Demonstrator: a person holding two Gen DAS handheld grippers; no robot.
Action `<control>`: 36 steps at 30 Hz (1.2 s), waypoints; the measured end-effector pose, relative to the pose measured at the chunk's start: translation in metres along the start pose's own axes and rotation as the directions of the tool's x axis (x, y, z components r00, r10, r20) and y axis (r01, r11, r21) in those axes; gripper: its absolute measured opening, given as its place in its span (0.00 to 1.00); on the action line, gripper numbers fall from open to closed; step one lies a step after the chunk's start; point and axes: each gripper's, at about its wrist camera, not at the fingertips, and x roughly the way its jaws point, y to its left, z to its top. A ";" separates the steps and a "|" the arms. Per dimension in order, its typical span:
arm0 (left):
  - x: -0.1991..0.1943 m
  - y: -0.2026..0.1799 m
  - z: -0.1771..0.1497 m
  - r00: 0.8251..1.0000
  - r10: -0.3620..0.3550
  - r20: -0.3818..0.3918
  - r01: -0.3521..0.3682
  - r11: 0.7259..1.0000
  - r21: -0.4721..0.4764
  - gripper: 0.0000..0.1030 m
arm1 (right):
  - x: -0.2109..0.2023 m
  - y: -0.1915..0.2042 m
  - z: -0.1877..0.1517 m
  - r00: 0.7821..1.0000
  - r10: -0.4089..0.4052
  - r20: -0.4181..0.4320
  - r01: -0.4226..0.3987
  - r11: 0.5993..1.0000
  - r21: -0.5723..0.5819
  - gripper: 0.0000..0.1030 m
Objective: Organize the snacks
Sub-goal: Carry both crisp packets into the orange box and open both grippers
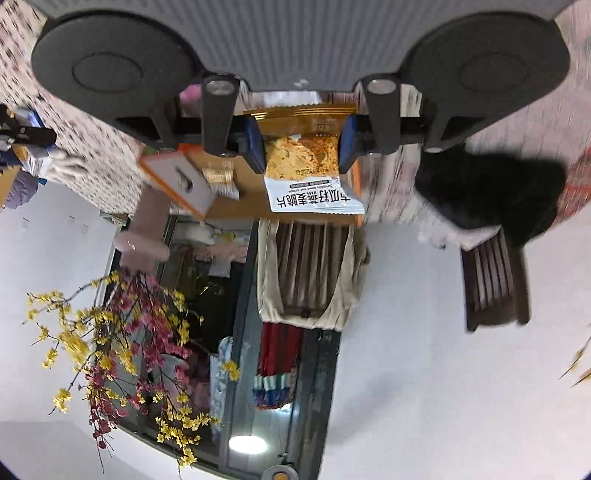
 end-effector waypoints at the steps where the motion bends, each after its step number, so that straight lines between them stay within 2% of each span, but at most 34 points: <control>1: 0.013 0.001 0.010 1.000 -0.001 0.003 0.001 1.000 0.001 0.40 | 0.010 -0.003 0.012 1.000 0.008 0.005 -0.008 1.000 0.004 0.43; 5: 0.094 0.006 0.047 0.998 -0.022 -0.055 0.021 1.000 -0.017 0.40 | 0.077 -0.021 0.071 1.000 0.030 0.006 -0.030 0.999 0.031 0.43; 8: 0.161 0.011 0.059 0.990 -0.023 -0.137 0.017 0.999 -0.043 0.40 | 0.146 -0.037 0.105 0.998 0.043 -0.045 -0.040 0.996 0.077 0.43; 10: 0.202 0.011 0.058 0.983 0.012 -0.185 -0.018 0.999 -0.027 0.40 | 0.198 -0.046 0.121 0.994 0.037 -0.100 -0.027 0.995 0.099 0.43; 12: 0.233 0.011 0.052 0.974 0.031 -0.222 -0.034 0.999 -0.012 0.40 | 0.243 -0.051 0.125 0.989 0.010 -0.150 0.005 0.995 0.099 0.43; 15: 0.266 0.018 0.042 0.962 0.056 -0.267 -0.058 0.998 0.002 0.40 | 0.311 -0.056 0.117 0.969 0.001 -0.247 0.025 0.994 0.105 0.43; 18: 0.283 0.023 0.034 0.957 0.075 -0.282 -0.075 0.997 0.010 0.41 | 0.351 -0.063 0.101 0.954 -0.001 -0.300 0.045 0.989 0.138 0.43; 24: 0.301 0.031 0.032 0.947 0.107 -0.302 -0.105 0.994 0.022 0.41 | 0.392 -0.078 0.081 0.945 0.039 -0.323 0.042 0.970 0.240 0.46; 25: 0.302 0.033 0.033 0.948 0.096 -0.303 -0.097 0.995 0.014 0.44 | 0.394 -0.079 0.079 0.943 0.045 -0.329 0.041 0.967 0.251 0.48; 26: 0.305 0.035 0.034 0.949 0.085 -0.302 -0.088 0.996 0.003 0.56 | 0.394 -0.079 0.077 0.944 0.051 -0.325 0.039 0.964 0.264 0.55; 27: 0.306 0.039 0.035 0.951 0.056 -0.304 -0.066 0.998 -0.021 0.60 | 0.391 -0.081 0.075 0.948 0.056 -0.314 0.037 0.959 0.282 0.60; 28: 0.307 0.043 0.036 0.952 0.023 -0.306 -0.038 0.998 -0.043 0.61 | 0.387 -0.083 0.075 0.951 0.057 -0.302 0.037 0.955 0.295 0.61; 29: 0.307 0.044 0.037 0.954 0.032 -0.299 -0.048 0.998 -0.048 0.57 | 0.383 -0.085 0.075 0.956 0.047 -0.289 0.043 0.954 0.298 0.61; 32: 0.294 0.036 0.041 0.962 0.087 -0.260 -0.087 0.996 0.012 0.59 | 0.370 -0.085 0.083 0.961 0.014 -0.276 0.062 0.962 0.267 0.61; 36: 0.264 0.022 0.055 0.973 0.049 -0.225 -0.046 0.999 0.020 0.59 | 0.337 -0.079 0.101 0.967 0.002 -0.253 0.058 0.972 0.227 0.65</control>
